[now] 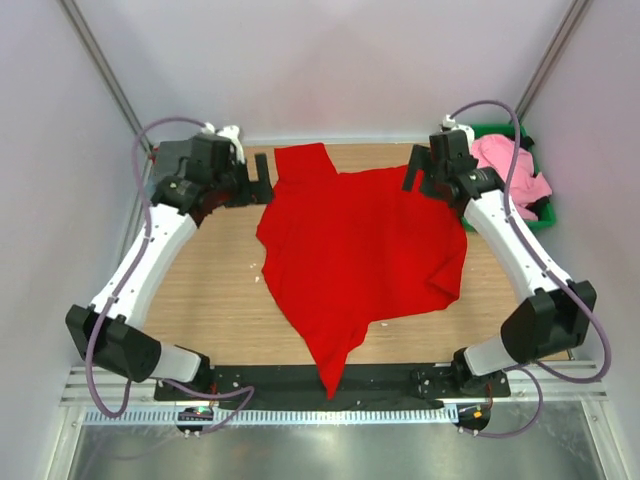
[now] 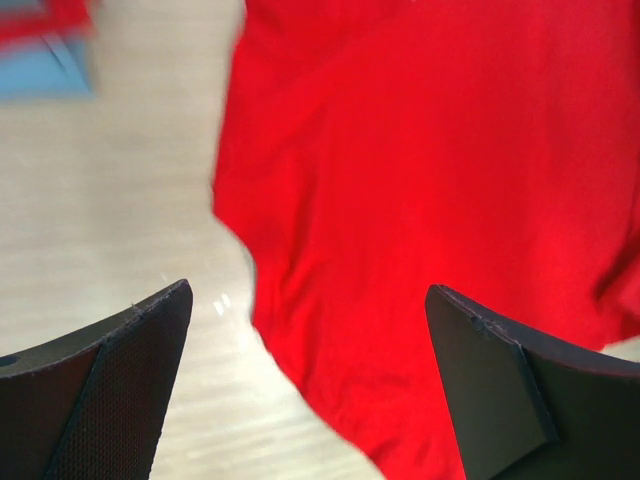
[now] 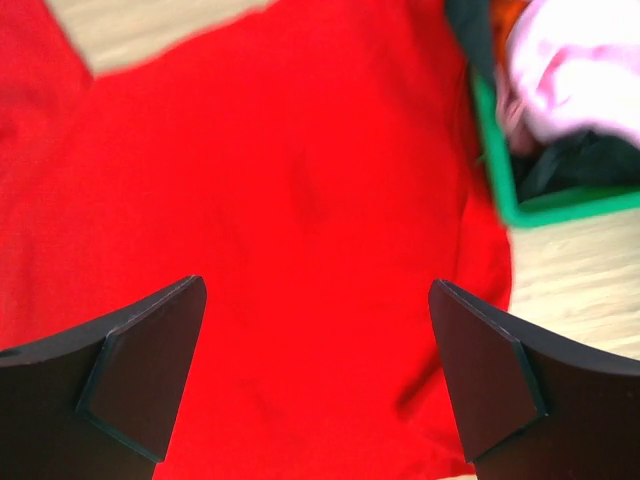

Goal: Fold and stack the t-shirts
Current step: Flatten the tshirt out

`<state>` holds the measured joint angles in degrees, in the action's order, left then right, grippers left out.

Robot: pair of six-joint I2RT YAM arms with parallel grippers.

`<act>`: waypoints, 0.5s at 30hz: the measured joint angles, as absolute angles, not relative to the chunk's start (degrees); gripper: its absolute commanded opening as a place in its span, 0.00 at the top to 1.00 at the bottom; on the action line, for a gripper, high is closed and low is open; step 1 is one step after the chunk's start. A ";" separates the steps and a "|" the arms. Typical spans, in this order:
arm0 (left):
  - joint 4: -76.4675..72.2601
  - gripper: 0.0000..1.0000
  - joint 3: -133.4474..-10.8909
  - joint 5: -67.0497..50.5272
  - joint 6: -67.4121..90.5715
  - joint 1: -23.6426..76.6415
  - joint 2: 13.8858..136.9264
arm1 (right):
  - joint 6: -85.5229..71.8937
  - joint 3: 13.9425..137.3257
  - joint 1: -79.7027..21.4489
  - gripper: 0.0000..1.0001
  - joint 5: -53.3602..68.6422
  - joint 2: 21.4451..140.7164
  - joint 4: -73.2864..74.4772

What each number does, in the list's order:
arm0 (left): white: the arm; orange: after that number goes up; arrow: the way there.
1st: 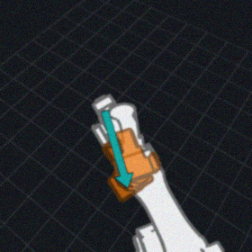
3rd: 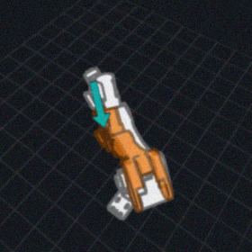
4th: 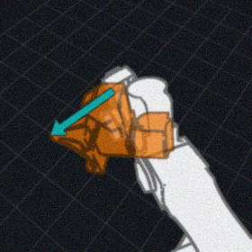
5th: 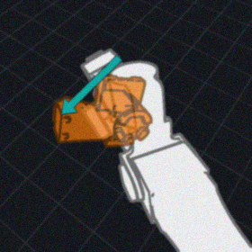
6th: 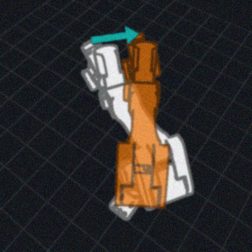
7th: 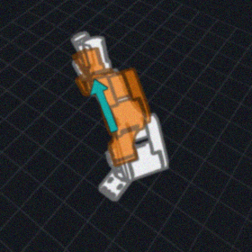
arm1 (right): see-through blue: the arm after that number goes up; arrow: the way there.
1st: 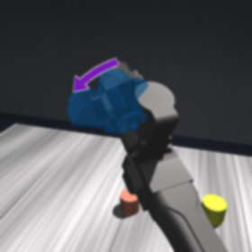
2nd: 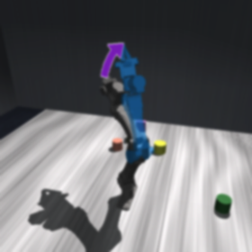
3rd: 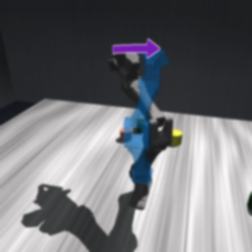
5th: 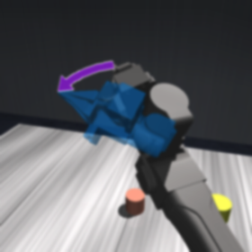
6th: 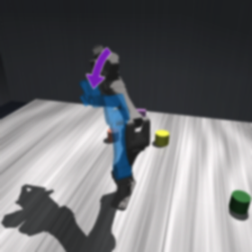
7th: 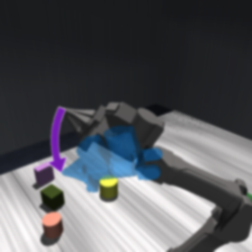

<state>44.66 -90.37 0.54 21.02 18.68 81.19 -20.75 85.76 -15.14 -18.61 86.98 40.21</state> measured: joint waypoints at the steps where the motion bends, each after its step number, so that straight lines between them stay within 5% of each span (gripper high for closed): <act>1: 44.38 0.00 -86.46 0.05 21.67 19.49 80.58 | -21.43 83.37 -15.25 0.00 -17.37 85.21 40.34; 9: 37.30 0.03 -61.45 -4.21 29.30 25.87 75.83 | -25.50 66.04 -16.40 0.00 -11.07 69.67 42.52; 15: 29.43 0.04 -55.29 -3.73 35.70 31.40 76.34 | -27.62 62.85 -16.45 0.00 -10.96 58.02 46.35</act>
